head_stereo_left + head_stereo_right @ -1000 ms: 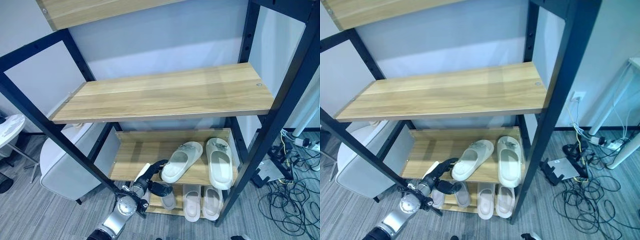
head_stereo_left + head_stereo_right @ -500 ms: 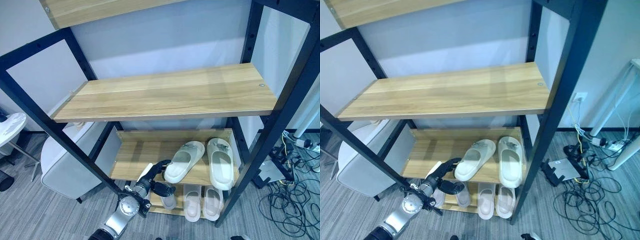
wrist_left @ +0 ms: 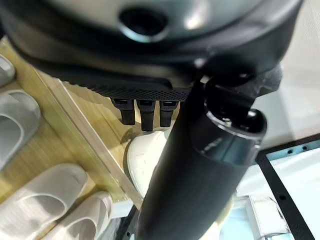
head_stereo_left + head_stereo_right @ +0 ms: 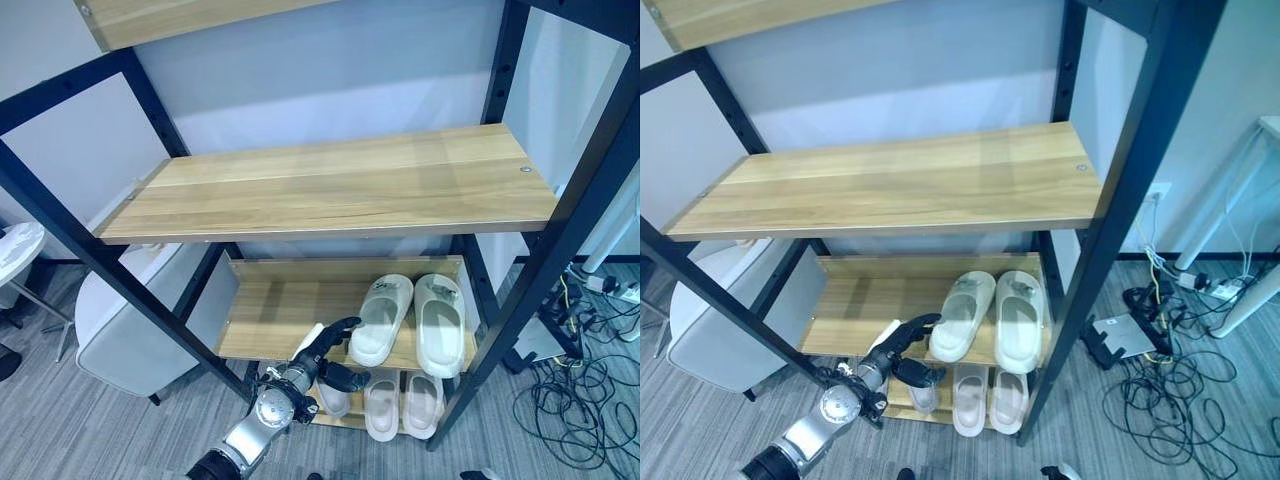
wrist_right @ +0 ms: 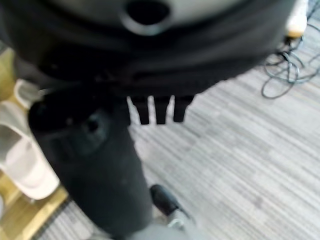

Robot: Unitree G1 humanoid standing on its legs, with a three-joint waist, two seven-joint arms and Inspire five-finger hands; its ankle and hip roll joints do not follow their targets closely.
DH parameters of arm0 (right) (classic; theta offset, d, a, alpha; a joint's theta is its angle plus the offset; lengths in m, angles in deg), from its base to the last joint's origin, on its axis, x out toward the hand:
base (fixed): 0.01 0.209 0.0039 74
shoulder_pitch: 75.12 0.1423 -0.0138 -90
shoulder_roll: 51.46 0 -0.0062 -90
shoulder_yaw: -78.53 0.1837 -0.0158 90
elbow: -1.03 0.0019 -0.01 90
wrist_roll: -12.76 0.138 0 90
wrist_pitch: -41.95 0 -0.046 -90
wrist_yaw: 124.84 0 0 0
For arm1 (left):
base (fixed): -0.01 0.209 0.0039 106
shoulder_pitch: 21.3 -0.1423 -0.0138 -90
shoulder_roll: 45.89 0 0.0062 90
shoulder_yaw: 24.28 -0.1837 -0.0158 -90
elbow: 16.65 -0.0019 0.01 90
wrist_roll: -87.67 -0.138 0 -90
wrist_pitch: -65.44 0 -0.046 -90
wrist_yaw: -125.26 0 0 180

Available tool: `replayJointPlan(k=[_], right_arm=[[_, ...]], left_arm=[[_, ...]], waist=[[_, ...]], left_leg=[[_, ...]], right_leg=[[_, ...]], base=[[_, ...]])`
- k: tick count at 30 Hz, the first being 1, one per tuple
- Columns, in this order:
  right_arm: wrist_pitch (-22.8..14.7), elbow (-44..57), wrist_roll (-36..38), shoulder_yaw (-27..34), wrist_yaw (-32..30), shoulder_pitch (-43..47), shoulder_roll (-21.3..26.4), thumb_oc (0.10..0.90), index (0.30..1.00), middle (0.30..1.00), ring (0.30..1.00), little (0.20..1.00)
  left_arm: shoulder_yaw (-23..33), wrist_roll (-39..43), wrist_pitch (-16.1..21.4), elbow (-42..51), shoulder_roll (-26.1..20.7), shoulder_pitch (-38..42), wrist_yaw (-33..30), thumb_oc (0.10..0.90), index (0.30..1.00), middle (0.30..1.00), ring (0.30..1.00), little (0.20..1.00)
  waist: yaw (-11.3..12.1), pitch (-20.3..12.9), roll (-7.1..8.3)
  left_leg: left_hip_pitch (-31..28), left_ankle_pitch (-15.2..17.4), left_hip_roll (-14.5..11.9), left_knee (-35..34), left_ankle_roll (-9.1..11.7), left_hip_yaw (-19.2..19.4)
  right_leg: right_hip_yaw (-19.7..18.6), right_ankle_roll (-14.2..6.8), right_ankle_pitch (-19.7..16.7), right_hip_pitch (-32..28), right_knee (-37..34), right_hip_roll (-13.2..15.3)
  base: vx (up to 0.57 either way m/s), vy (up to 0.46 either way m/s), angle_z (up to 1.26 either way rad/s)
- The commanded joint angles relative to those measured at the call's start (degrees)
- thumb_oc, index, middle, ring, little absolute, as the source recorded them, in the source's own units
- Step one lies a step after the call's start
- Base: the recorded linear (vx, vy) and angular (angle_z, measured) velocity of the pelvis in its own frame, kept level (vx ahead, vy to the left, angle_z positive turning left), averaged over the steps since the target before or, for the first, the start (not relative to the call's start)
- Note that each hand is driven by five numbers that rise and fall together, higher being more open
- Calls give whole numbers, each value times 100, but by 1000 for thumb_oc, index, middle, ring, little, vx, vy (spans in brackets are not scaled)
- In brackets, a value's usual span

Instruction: Arrange the slippers neatly on the shoe rack.

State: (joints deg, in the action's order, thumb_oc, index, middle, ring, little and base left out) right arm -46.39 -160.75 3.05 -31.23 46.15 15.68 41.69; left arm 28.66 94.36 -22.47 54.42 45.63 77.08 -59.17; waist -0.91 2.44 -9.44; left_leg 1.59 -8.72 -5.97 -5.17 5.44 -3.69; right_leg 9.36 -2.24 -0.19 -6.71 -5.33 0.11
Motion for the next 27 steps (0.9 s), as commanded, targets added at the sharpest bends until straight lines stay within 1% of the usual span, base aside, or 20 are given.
replayJointPlan(k=[1, 11, 16, 24, 27], right_arm=[[-126, -248, 213, -77, -125, 350, -285, 800, 900, 900, 900, 900], [-151, -260, 260, -156, -175, 399, -313, 800, 900, 900, 900, 900], [-156, -266, 274, -160, -170, 399, -320, 800, 900, 900, 900, 900], [-169, -270, 264, -161, -177, 404, -317, 800, 900, 900, 900, 900], [-164, -271, 258, -132, -145, 361, -336, 800, 900, 900, 900, 900]], left_arm=[[-20, 105, 446, 273, 336, 996, -30, 800, 900, 900, 900, 900], [-297, 199, 461, 146, 548, 1294, -88, 800, 900, 900, 900, 900], [-315, 190, 461, 113, 567, 1312, -82, 800, 900, 900, 900, 900], [-207, -73, 465, 131, 414, 1348, -128, 800, 900, 900, 900, 900], [19, -153, 479, 274, 235, 1398, -187, 800, 900, 900, 900, 900]], waist=[[-44, -25, 411], [-92, -39, 425], [-98, -37, 427], [-74, -67, 442], [-51, -101, 466]], left_leg=[[-179, 595, 403, 17, -96, 229], [-185, 620, 400, 17, -106, 257], [-188, 618, 401, 17, -105, 266], [-211, 638, 401, 17, -108, 280], [-217, 638, 405, 17, -105, 280]], right_leg=[[-146, -259, 221, 460, 33, 155], [-164, -261, 207, 462, 33, 154], [-165, -259, 204, 468, 33, 154], [-161, -269, 191, 448, 33, 162], [-129, -274, 178, 437, 33, 169]], base=[[0, 0, 0], [0, 0, 0], [0, 0, 0], [0, 0, 0], [0, 0, 0]])
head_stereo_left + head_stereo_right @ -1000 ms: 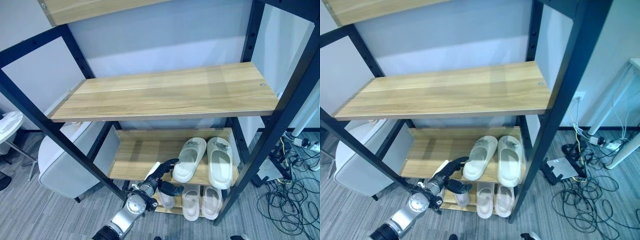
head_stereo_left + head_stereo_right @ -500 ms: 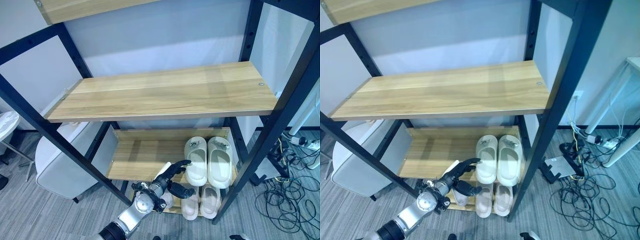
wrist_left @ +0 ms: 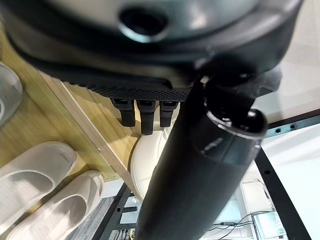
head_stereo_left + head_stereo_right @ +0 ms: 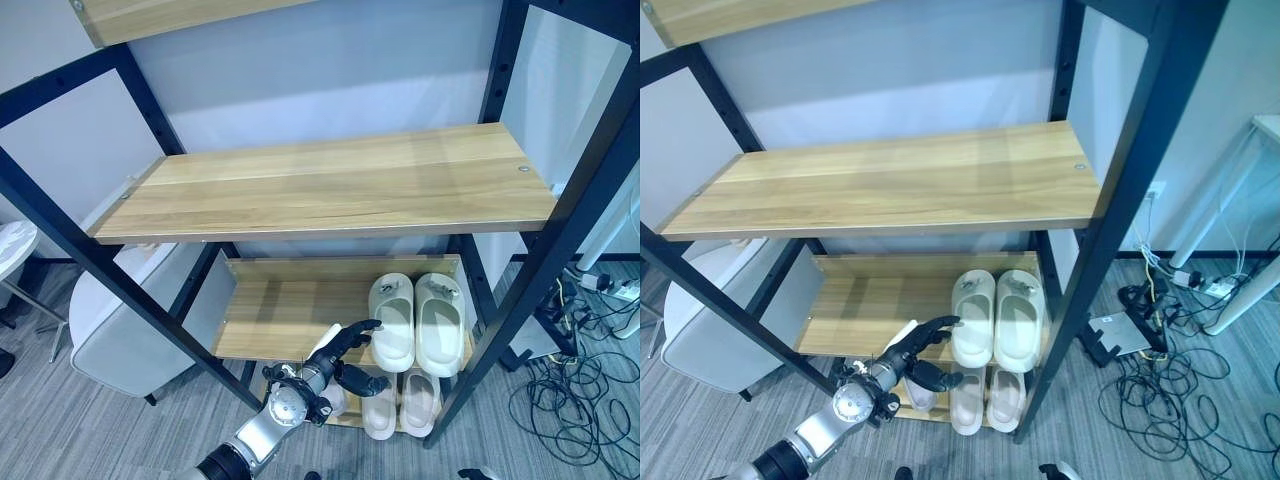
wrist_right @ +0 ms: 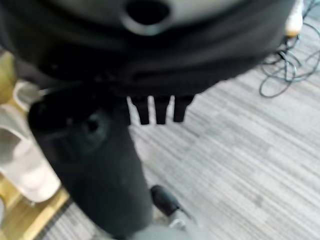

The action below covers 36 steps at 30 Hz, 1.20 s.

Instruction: Arrange the slippers neatly on the shoe rack.

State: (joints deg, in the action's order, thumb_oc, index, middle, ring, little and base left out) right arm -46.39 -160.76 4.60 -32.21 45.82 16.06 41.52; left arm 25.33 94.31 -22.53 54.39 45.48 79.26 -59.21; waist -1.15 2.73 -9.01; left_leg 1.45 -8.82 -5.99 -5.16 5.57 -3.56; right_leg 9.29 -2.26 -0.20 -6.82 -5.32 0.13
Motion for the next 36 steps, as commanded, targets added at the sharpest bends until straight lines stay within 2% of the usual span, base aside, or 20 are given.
replayJointPlan(k=[1, 8, 14, 22, 29, 33, 35, 36], right_arm=[[-157, -264, 86, -30, -110, 313, -325, 800, 900, 900, 900, 900], [-93, -246, 17, 30, -8, 296, -424, 800, 900, 900, 900, 900], [-82, -208, -16, 64, 89, 317, -480, 800, 900, 900, 900, 900], [-86, -82, -35, 154, 213, 314, -488, 800, 900, 900, 900, 900], [-91, -31, -48, 237, 287, 298, -477, 800, 900, 900, 900, 900], [-92, -10, -38, 263, 293, 308, -451, 800, 900, 900, 900, 900], [-102, 32, -39, 268, 296, 315, -401, 800, 900, 900, 900, 900], [-113, 41, -32, 296, 316, 282, -336, 800, 900, 900, 900, 900]], left_arm=[[446, -95, 490, 355, 179, 1158, -187, 800, 900, 900, 900, 900], [1309, 711, 514, 1154, -280, 644, -158, 800, 900, 900, 900, 900], [1733, 818, 522, 1653, -650, 159, 42, 800, 900, 900, 900, 900], [2493, 959, 440, 1943, -1133, -1358, 369, 800, 900, 900, 900, 900], [3015, 1033, 376, 1841, -1183, -2367, 540, 800, 900, 900, 900, 900], [3128, 1000, 347, 1638, -1212, -2648, 597, 800, 900, 900, 900, 900], [3108, 1070, 282, 1109, -1162, -2791, 694, 800, 900, 900, 900, 900], [3076, 945, 256, 497, -1099, -2775, 708, 800, 900, 900, 900, 900]], waist=[[-17, -139, 424], [134, -205, 489], [257, -240, 528], [513, -241, 644], [689, -222, 651], [738, -207, 653], [751, -200, 651], [745, -188, 662]], left_leg=[[-201, 646, 405, 16, -115, 275], [-204, 626, 420, 16, -98, 216], [-182, 610, 433, 16, -93, 163], [-154, 575, 463, 16, -110, 51], [-129, 547, 510, 16, -161, -25], [-107, 536, 534, 16, -175, -48], [-91, 535, 551, 16, -190, -51], [-89, 539, 555, 16, -203, -46]], right_leg=[[-121, -276, 178, 445, 32, 171], [-38, -275, 147, 412, 32, 183], [44, -271, 130, 409, 32, 195], [173, -262, 99, 388, 32, 201], [249, -281, 61, 382, 32, 252], [292, -292, 47, 393, 32, 275], [318, -308, 26, 412, 32, 299], [317, -317, 18, 417, 32, 311]], base=[[0, 0, 0], [-5, 3, 1], [-20, 13, 7], [-22, 13, 9], [-14, 19, 8], [-14, 21, 11], [-28, 47, 5], [-27, 49, 1]])
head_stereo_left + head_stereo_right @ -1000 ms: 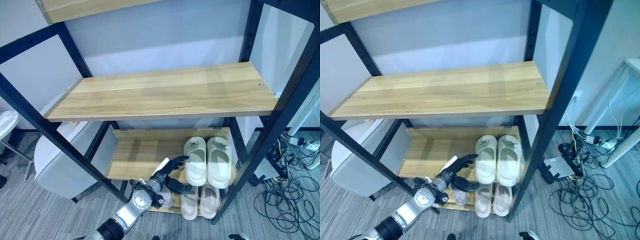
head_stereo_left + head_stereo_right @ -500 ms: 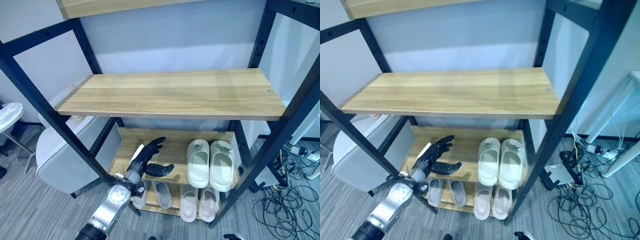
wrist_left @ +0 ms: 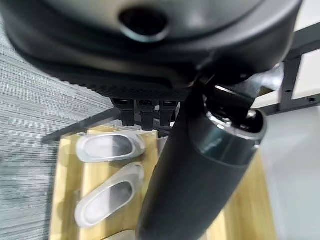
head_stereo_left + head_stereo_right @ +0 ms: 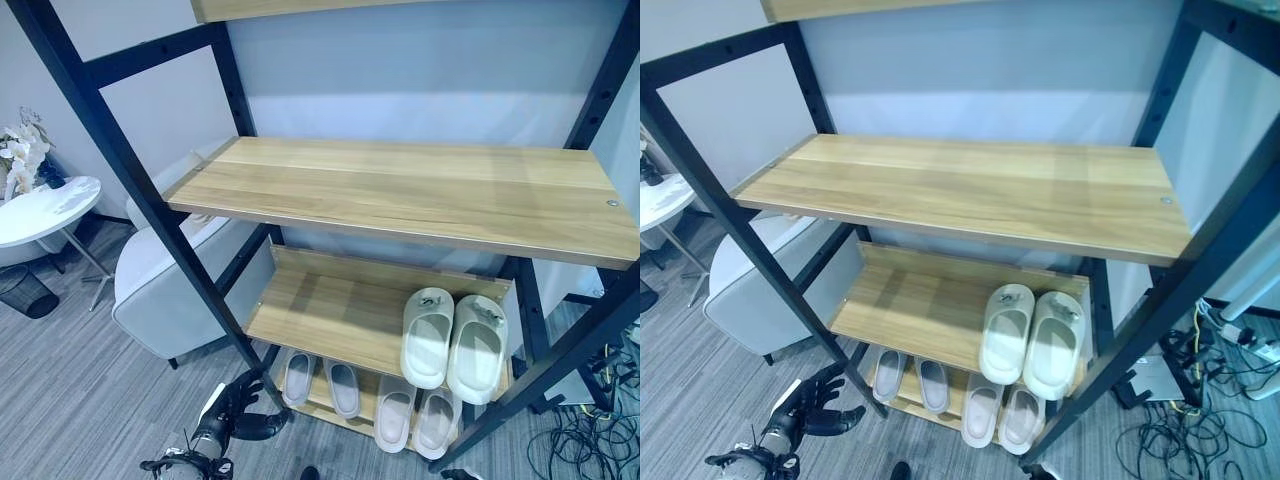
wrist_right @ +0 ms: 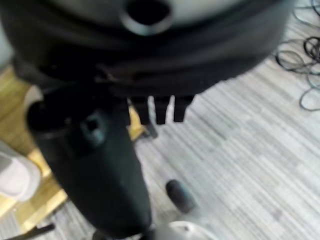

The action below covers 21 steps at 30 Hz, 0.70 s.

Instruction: Arrange the slippers neatly on the shoe rack.

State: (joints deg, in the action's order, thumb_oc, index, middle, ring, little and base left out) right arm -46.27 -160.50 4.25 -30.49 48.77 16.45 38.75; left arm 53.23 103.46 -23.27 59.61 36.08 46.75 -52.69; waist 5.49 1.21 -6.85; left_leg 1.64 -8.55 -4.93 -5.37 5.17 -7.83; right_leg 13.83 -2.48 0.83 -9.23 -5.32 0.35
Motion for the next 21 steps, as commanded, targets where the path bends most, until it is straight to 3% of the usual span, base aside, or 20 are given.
replayJointPlan(k=[1, 10, 21], right_arm=[[-138, 31, 4, 135, 35, 215, -19, 800, 900, 900, 900, 900], [-264, 20, -63, 79, 80, 43, 144, 800, 900, 900, 900, 900], [-297, -140, -63, 6, 82, 21, 38, 800, 900, 900, 900, 900]], left_arm=[[295, -44, 304, -344, -103, 498, 42, 800, 900, 900, 900, 900], [91, -1267, 257, -3656, 504, 1432, -246, 800, 900, 900, 900, 900], [-51, -1911, 178, -5278, 932, 1996, -519, 800, 900, 900, 900, 900]], waist=[[69, -28, 455], [-96, -41, 508], [-248, -107, 543]], left_leg=[[-104, 513, 450, 37, -171, 389], [-126, 580, 470, 37, -214, 472], [-220, 684, 486, 37, -250, 564]], right_leg=[[-145, -297, -90, 662, 32, 295], [-231, -321, -106, 696, 32, 341], [-330, -328, -83, 658, 32, 370]], base=[[-28, 50, 0], [-6, 25, -1], [8, 34, -7]])
